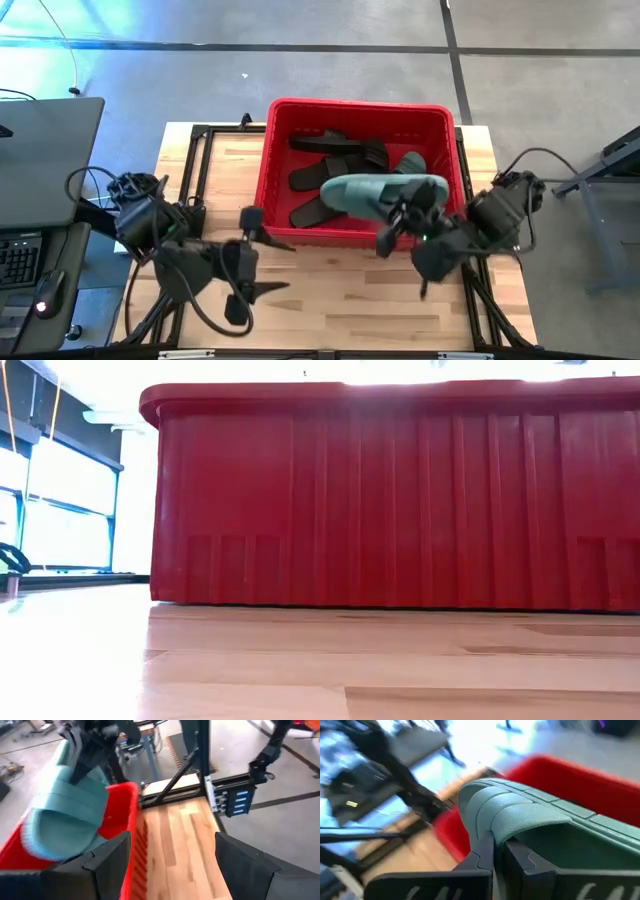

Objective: Pick and place slides into bin
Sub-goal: Put the green slide into the red bin

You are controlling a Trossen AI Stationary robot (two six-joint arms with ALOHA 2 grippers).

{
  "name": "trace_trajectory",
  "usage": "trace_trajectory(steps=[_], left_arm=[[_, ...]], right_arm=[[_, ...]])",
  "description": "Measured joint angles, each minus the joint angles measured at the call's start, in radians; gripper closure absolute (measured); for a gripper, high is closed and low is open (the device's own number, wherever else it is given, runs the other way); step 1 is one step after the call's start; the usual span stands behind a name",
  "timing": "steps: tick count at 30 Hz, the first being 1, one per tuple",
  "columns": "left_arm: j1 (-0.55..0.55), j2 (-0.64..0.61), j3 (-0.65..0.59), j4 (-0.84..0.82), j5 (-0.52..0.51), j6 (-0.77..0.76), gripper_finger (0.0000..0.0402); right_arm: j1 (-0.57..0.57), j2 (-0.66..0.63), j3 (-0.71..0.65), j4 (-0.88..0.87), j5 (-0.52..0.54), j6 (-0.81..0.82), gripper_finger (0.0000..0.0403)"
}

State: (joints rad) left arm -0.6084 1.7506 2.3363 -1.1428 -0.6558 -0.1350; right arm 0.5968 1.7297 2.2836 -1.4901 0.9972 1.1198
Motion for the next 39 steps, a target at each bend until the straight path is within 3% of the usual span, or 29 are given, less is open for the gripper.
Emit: trace_trajectory(steps=[3,7,13,17,21,25,30,39], left_arm=[[0.009,-0.02,0.0,-0.042,-0.01,-0.003,0.013],[0.035,-0.026,0.0,-0.083,-0.015,-0.001,0.013],[0.083,-0.041,0.0,-0.107,-0.009,0.042,0.013],[0.126,-0.064,0.0,-0.138,-0.007,0.052,0.013],[0.167,-0.099,0.0,-0.174,-0.003,0.073,0.013],[0.203,-0.121,0.0,-0.213,-0.002,0.11,0.013],[0.245,-0.138,0.0,-0.261,0.003,0.134,0.013],[0.303,-0.141,0.0,-0.351,0.017,0.139,0.013]], right_arm=[[-0.057,-0.04,-0.079,-0.09,-0.046,0.126,0.0403],[-0.136,-0.103,-0.223,-0.018,-0.067,0.103,0.0403],[-0.287,-0.169,-0.477,0.01,-0.22,0.163,0.0403],[-0.376,-0.216,-0.66,0.174,-0.341,0.114,0.0403],[-0.478,-0.261,-0.838,0.456,-0.458,0.011,0.0403],[-0.597,-0.292,-0.997,0.706,-0.645,-0.044,0.0403],[-0.723,-0.298,-1.145,0.856,-0.873,-0.002,0.0403],[-0.756,-0.301,-1.269,0.941,-0.897,0.002,0.04]])
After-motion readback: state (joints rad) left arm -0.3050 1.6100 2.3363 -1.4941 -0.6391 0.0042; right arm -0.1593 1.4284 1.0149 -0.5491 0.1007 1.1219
